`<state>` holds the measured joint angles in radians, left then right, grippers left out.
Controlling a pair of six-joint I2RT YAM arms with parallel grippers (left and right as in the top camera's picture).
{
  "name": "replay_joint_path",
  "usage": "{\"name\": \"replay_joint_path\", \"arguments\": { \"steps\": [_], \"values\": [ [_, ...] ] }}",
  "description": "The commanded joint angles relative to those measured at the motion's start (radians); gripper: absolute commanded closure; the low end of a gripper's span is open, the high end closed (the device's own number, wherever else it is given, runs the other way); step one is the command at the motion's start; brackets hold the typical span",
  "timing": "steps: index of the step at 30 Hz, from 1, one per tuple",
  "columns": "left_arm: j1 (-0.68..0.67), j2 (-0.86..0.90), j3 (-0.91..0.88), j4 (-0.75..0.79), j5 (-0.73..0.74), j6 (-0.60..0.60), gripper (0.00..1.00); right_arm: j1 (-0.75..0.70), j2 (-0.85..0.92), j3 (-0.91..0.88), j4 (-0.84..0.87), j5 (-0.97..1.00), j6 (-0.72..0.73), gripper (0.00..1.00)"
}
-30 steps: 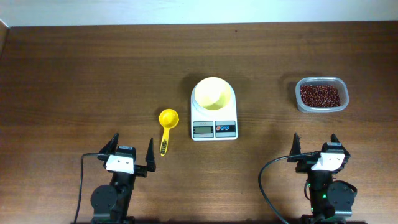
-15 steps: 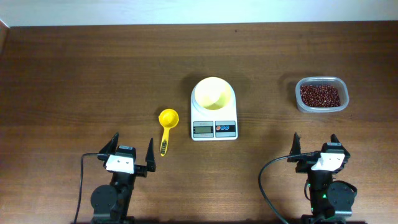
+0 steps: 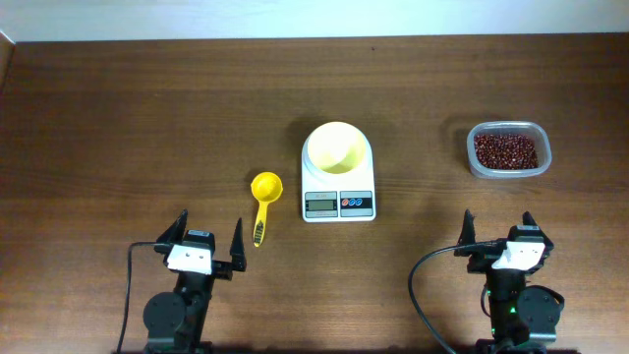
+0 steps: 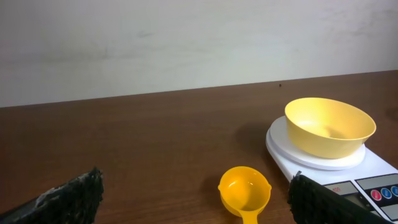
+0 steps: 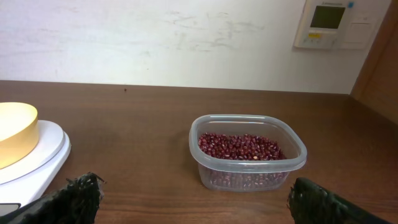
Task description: Scoop item into bowl and weigh 50g on scale
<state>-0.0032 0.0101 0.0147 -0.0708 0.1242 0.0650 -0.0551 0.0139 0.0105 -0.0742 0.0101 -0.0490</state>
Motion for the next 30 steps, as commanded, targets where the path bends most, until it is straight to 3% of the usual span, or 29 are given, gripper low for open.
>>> {"name": "replay_joint_path", "arguments": {
  "steps": [1, 9, 16, 23, 30],
  "values": [
    [0.007, -0.004, -0.005, 0.002, 0.011, 0.019, 0.01, 0.009, -0.01, -0.005, -0.008, 0.006, 0.001, 0.01],
    [0.007, -0.004, 0.011, -0.007, 0.019, 0.019, 0.01, 0.009, -0.01, -0.005, -0.008, 0.006, 0.001, 0.01],
    [0.007, 0.098, 0.226, -0.114, 0.018, 0.019, 0.01, 0.009, -0.01, -0.005, -0.008, 0.006, 0.001, 0.01],
    [0.007, 0.55, 0.674, -0.283, 0.018, 0.02, 0.01, 0.009, -0.01, -0.005, -0.008, 0.006, 0.001, 0.01],
    [0.006, 1.163, 1.347, -0.666, 0.019, 0.019, 0.01, 0.009, -0.01, -0.005, -0.008, 0.006, 0.001, 0.01]
  ]
}}
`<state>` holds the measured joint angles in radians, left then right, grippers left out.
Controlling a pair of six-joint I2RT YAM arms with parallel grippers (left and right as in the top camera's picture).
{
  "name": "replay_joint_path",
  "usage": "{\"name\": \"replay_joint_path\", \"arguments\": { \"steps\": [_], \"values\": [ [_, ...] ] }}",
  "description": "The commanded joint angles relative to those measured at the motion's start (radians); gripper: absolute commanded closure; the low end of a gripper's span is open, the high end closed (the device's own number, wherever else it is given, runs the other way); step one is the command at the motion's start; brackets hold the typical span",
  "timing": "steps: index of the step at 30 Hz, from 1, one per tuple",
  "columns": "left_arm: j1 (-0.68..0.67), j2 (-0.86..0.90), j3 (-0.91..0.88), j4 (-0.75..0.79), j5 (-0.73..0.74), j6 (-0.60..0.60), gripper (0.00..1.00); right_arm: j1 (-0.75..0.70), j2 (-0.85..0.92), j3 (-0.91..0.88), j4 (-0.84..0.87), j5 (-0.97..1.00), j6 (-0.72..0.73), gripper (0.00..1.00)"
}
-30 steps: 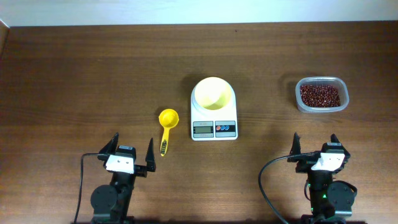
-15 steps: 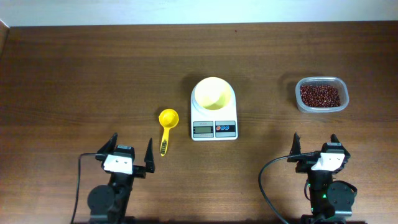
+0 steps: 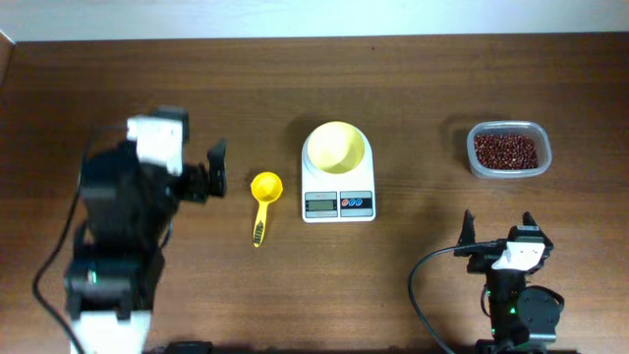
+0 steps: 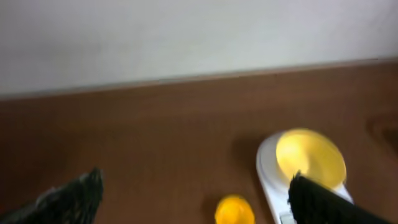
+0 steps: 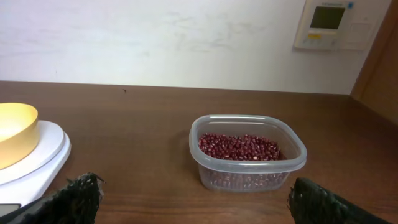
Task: Scoop item into bowl and weigh 50g on scale
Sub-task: 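Reach the left gripper forward and down to the yellow scoop handle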
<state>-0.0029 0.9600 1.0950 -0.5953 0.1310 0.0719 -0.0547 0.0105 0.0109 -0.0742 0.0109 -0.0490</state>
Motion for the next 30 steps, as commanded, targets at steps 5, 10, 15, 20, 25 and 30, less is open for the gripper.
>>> {"name": "replay_joint_path", "arguments": {
  "steps": [5, 10, 15, 20, 25, 30],
  "values": [
    [0.006, 0.644, 0.694, -0.533, 0.011, 0.013, 0.01, 0.009, -0.007, -0.005, -0.008, 0.005, 0.001, 0.01],
    [0.006, 0.804, 0.706, -0.565, 0.012, 0.012, 0.01, 0.009, -0.007, -0.005, -0.008, 0.005, 0.001, 0.01],
    [0.006, 0.876, 0.706, -0.586, 0.011, 0.012, 0.01, 0.009, -0.007, -0.005, -0.008, 0.005, 0.001, 0.01],
    [0.006, 0.877, 0.705, -0.603, 0.011, 0.012, 0.01, 0.009, -0.007, -0.005, -0.008, 0.005, 0.001, 0.01],
    [0.006, 0.879, 0.656, -0.619, 0.011, 0.012, 0.01, 0.009, -0.007, -0.005, -0.008, 0.005, 0.001, 0.01],
    [0.002, 0.879, 0.566, -0.567, 0.011, 0.013, 0.01, 0.009, -0.007, -0.005, -0.008, 0.005, 0.001, 0.01]
  ]
}}
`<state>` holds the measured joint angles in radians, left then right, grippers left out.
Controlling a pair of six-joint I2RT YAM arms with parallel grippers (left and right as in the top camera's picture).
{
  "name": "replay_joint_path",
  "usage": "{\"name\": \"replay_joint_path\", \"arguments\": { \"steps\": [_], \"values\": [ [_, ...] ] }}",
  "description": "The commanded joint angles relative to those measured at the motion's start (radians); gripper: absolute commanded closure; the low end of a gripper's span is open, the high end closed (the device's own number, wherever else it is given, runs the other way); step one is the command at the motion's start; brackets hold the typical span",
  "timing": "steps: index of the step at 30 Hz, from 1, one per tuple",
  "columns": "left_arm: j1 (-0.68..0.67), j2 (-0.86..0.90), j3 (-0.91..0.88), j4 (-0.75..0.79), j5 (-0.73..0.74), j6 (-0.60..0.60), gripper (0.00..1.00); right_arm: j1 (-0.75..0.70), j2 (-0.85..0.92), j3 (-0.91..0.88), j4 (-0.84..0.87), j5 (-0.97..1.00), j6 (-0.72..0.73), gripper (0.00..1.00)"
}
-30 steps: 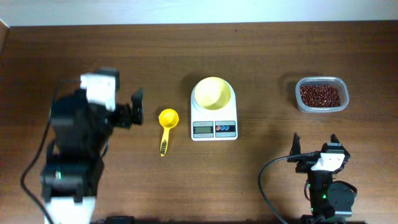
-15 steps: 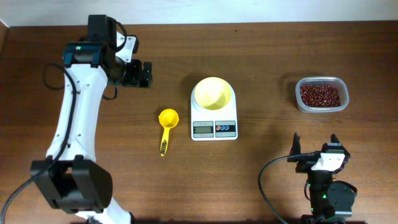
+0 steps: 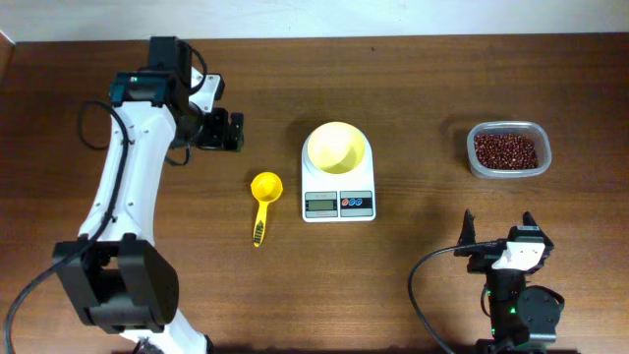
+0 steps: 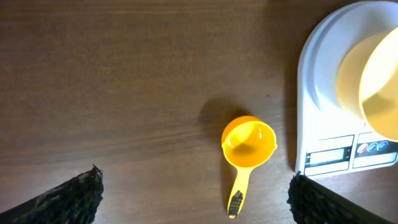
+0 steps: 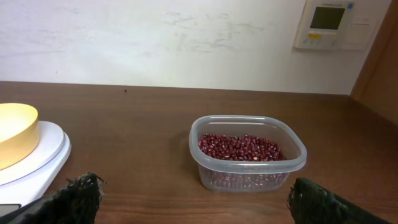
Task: Scoop item into bowl and weigh 50g on scale
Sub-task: 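Reach the left gripper forward and down to the yellow scoop handle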
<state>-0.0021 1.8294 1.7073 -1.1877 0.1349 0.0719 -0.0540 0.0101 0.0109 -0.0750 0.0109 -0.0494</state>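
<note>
A yellow scoop lies on the table left of the white scale, cup toward the far side and handle toward the near side. The yellow bowl stands on the scale. A clear tub of red beans sits at the right. My left gripper hangs high above the table to the far left of the scoop, open and empty; from it the scoop shows between the spread fingers. My right gripper rests open near the front edge, facing the tub.
The scale's display and buttons face the near edge. Bare wooden table lies around the scoop and between the scale and the tub. A wall with a thermostat panel stands behind the table.
My left arm has moved further back and to the right, and its camera now looks straight down on the scoop and scale. The right arm has not moved.
Both grippers first rested open near the front edge, the left facing the scoop. Then the left arm was raised over the left part of the table. Now it reaches high over the area left of the scoop, still open. Scoop, bowl and beans have stayed put.
</note>
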Motion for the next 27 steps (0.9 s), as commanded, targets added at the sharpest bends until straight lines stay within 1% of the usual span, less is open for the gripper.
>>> {"name": "replay_joint_path", "arguments": {
  "steps": [1, 11, 22, 27],
  "values": [
    [-0.006, 0.009, -0.064, 0.04, 0.006, 0.013, 0.01, 0.008, -0.006, -0.005, -0.007, 0.005, 0.002, 0.02],
    [-0.132, 0.009, -0.237, 0.155, -0.027, 0.012, 0.01, 0.008, -0.006, -0.005, -0.007, 0.005, 0.002, 0.01],
    [-0.133, 0.009, -0.423, 0.284, -0.049, 0.012, 0.01, 0.008, -0.006, -0.005, -0.007, 0.005, 0.002, 0.01],
    [-0.133, 0.012, -0.463, 0.395, -0.049, 0.012, 0.01, 0.008, -0.006, -0.005, -0.007, 0.005, 0.002, 0.01]
  ]
}}
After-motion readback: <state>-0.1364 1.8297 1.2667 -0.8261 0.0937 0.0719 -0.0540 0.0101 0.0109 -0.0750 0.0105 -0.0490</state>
